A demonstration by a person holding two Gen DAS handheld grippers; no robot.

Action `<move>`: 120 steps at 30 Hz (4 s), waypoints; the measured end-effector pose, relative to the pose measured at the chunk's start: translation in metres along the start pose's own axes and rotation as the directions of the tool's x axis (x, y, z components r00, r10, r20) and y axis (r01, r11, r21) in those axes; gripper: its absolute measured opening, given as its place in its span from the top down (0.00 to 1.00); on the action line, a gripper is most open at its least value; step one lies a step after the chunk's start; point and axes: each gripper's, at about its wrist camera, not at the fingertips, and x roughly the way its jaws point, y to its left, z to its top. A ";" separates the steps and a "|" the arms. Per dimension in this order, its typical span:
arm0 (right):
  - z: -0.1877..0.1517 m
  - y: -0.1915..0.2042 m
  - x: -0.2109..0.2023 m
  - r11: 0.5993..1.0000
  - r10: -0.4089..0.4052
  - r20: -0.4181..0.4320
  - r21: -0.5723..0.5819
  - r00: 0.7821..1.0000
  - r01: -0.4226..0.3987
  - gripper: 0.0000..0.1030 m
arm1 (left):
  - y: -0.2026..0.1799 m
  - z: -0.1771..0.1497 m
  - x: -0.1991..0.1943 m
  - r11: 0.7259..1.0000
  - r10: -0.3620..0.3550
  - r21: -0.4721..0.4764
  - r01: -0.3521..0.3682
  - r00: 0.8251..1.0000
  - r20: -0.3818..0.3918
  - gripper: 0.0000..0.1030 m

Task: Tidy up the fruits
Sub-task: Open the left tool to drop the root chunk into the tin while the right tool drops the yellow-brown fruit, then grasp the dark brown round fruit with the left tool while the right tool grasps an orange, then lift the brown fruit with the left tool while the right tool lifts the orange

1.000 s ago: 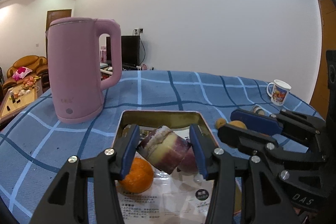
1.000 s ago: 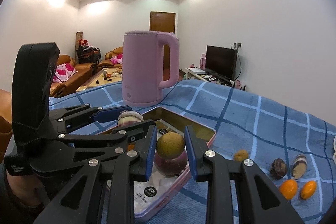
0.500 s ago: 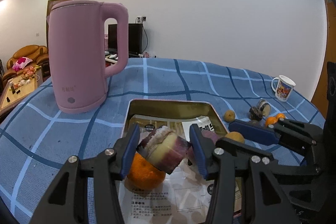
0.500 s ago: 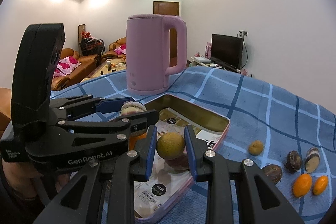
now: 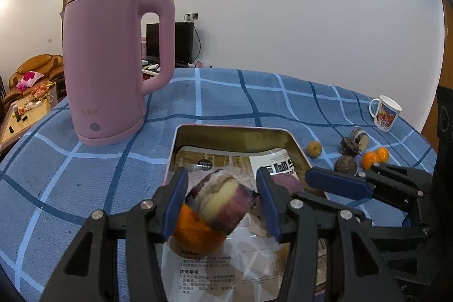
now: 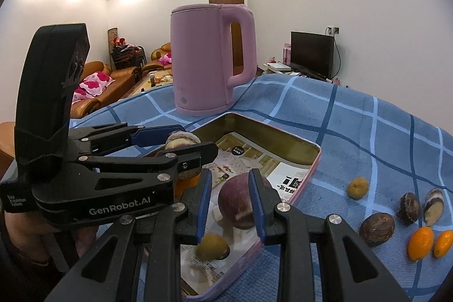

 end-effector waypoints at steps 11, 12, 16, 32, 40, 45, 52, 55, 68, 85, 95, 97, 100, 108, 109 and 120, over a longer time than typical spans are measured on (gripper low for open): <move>-0.005 -0.031 -0.038 0.994 -0.096 0.062 0.066 0.993 0.092 0.44 | -0.031 0.008 -0.023 0.999 -0.020 0.027 0.017 0.993 0.113 0.22; -0.005 -0.038 -0.046 0.992 -0.109 0.072 0.078 0.991 0.103 0.44 | -0.039 0.010 -0.026 0.999 -0.033 0.042 0.028 0.992 0.125 0.22; -0.008 -0.069 -0.075 0.974 -0.201 0.093 0.127 0.975 0.188 0.44 | -0.075 0.015 -0.027 0.991 -0.097 0.103 0.083 0.986 0.134 0.12; -0.050 -0.178 -0.083 0.853 -0.384 -0.105 0.341 0.917 0.396 0.45 | -0.172 0.019 0.047 0.957 -0.191 0.213 0.196 0.981 -0.045 0.22; -0.052 -0.187 -0.051 0.863 -0.315 -0.249 0.327 0.916 0.385 0.55 | -0.172 0.011 0.070 0.962 -0.189 0.175 0.209 0.974 -0.123 0.26; -0.057 -0.195 -0.050 0.855 -0.287 -0.267 0.361 0.920 0.372 0.63 | -0.176 0.010 0.079 0.958 -0.194 0.178 0.224 0.966 -0.169 0.28; -0.053 -0.188 -0.076 0.832 -0.383 -0.157 0.370 0.910 0.414 0.63 | -0.184 0.009 0.091 0.954 -0.190 0.189 0.234 0.956 -0.225 0.29; -0.051 -0.184 -0.078 0.834 -0.398 -0.147 0.352 0.905 0.424 0.63 | -0.193 0.006 0.101 0.942 -0.188 0.219 0.254 0.941 -0.282 0.43; -0.048 -0.177 -0.086 0.842 -0.415 -0.098 0.336 0.905 0.422 0.63 | -0.185 0.009 0.096 0.940 -0.236 0.182 0.287 0.937 -0.256 0.74; -0.046 -0.171 -0.089 0.854 -0.410 -0.071 0.318 0.909 0.410 0.63 | -0.186 0.005 0.107 0.949 -0.202 0.173 0.265 0.928 -0.314 0.59; -0.048 -0.170 -0.094 0.856 -0.411 -0.040 0.328 0.911 0.400 0.63 | -0.188 0.009 0.083 0.933 -0.250 0.208 0.294 0.944 -0.216 0.60; -0.048 -0.169 -0.096 0.858 -0.411 -0.029 0.327 0.911 0.397 0.63 | -0.187 0.010 0.078 0.933 -0.247 0.216 0.287 0.950 -0.191 0.60; -0.048 -0.167 -0.099 0.860 -0.412 -0.016 0.325 0.911 0.394 0.63 | -0.185 0.011 0.072 0.936 -0.245 0.219 0.275 0.957 -0.156 0.60; -0.048 -0.163 -0.104 0.865 -0.417 0.020 0.315 0.909 0.390 0.63 | -0.182 0.013 0.060 0.938 -0.247 0.226 0.261 0.965 -0.090 0.60; -0.048 -0.162 -0.105 0.866 -0.417 0.023 0.314 0.909 0.389 0.63 | -0.182 0.013 0.059 0.939 -0.247 0.225 0.260 0.965 -0.083 0.60; -0.048 -0.155 -0.112 0.871 -0.428 0.067 0.296 0.901 0.392 0.63 | -0.177 0.014 0.047 0.944 -0.248 0.220 0.245 0.969 -0.012 0.60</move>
